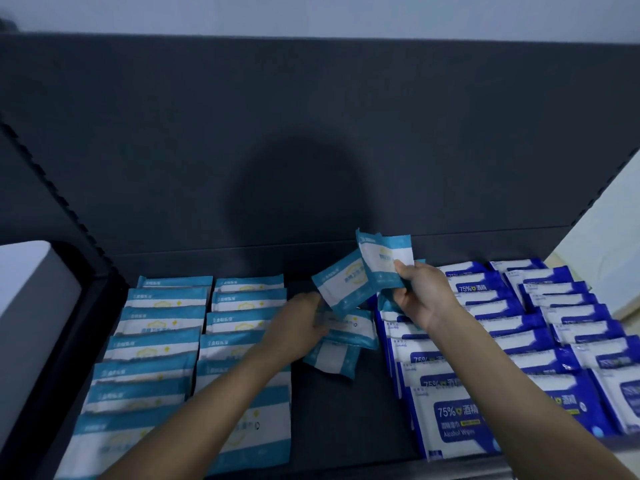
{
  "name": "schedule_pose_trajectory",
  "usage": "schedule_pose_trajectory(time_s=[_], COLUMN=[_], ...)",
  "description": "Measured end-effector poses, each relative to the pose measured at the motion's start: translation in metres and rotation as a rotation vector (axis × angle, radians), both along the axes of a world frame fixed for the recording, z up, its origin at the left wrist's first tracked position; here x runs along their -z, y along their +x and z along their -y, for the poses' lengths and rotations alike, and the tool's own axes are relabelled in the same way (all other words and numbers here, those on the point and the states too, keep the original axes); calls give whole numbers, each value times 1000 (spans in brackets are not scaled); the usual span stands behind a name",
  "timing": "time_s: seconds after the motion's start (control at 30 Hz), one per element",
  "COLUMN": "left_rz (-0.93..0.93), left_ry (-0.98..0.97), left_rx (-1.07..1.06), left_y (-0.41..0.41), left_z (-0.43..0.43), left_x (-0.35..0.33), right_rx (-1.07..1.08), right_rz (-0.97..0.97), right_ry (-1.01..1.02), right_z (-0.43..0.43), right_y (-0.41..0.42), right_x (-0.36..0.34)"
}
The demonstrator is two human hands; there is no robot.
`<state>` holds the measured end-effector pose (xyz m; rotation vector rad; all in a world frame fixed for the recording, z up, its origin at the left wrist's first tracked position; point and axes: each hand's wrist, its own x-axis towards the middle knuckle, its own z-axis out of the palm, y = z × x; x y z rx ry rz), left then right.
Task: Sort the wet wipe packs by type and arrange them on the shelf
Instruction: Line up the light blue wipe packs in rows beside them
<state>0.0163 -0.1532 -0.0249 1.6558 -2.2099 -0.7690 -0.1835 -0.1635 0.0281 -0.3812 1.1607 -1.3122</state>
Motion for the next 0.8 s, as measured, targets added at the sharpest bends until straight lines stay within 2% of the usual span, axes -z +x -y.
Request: schedule_pose_trajectory(time_s=[0.07, 0.1, 0.2, 0.27, 0.37, 0.53, 0.67, 0.73, 0.8], left_rz=[207, 281, 439, 453, 227, 169, -236, -427, -533], left_ry=[11, 47, 116, 125, 246, 393, 547, 638, 632], left_rx=[203, 231, 208, 151, -17, -94, -224, -246, -282], left_y=[-5, -9, -18, -20, -21, -27, -28, -24, -16], left_z=[16, 21, 32, 33, 28, 12, 9, 8, 12], left_x=[11, 12, 7, -2, -12, 0, 7, 4, 3], right_rx=[35, 47, 81, 92, 112, 72, -40, -122, -184], right_rz=[-16, -16, -12, -26, -15, -8, 0, -63, -173], right_ry=[-5, -11, -9, 2, 9, 17, -3, -3, 7], right_z=[0, -1, -3, -5, -7, -9, -10, -10, -9], right_y=[-2, -4, -9, -12, -16, -15, -16, -18, -21], right_x=[-3, -4, -7, -7, -5, -5, -8, -6, 1])
